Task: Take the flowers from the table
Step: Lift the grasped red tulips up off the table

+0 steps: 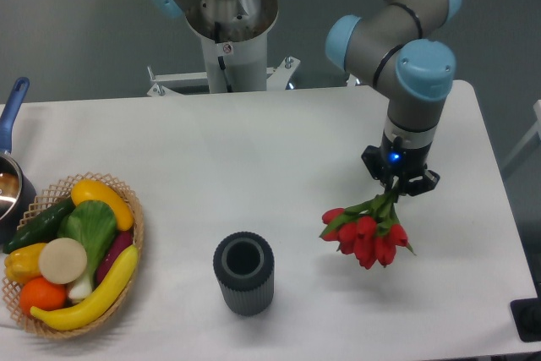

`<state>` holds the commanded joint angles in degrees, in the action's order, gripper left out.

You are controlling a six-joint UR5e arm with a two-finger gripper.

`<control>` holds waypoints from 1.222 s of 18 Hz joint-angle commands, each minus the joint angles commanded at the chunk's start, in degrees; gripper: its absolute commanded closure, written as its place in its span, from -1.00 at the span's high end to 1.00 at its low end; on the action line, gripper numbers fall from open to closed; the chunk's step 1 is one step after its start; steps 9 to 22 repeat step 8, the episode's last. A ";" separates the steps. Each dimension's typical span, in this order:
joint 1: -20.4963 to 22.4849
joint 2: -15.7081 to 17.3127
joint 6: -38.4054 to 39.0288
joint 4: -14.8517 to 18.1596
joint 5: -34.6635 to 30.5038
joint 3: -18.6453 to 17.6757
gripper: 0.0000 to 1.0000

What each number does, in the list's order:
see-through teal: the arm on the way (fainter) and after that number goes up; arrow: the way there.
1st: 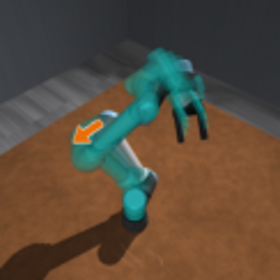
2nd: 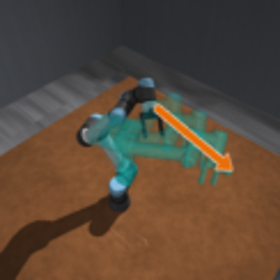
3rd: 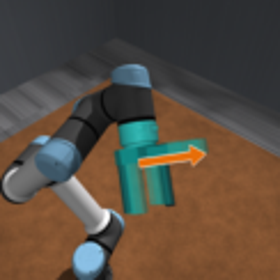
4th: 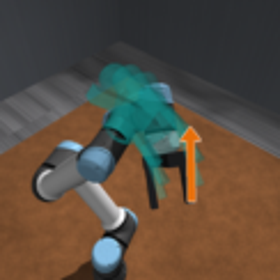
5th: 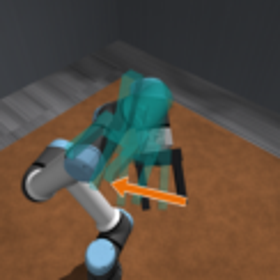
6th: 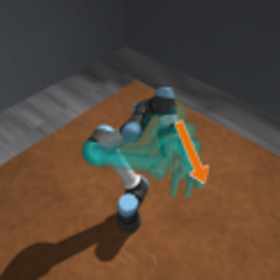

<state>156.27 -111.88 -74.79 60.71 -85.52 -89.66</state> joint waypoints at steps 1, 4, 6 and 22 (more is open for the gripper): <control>-0.09 -0.26 0.00 2.02 0.00 1.32 -0.98; -0.26 -0.62 0.00 6.96 -0.35 4.31 -0.98; -0.35 -0.62 0.00 7.40 -1.58 4.41 -0.98; -0.44 -0.62 0.00 7.32 -1.67 4.41 -0.97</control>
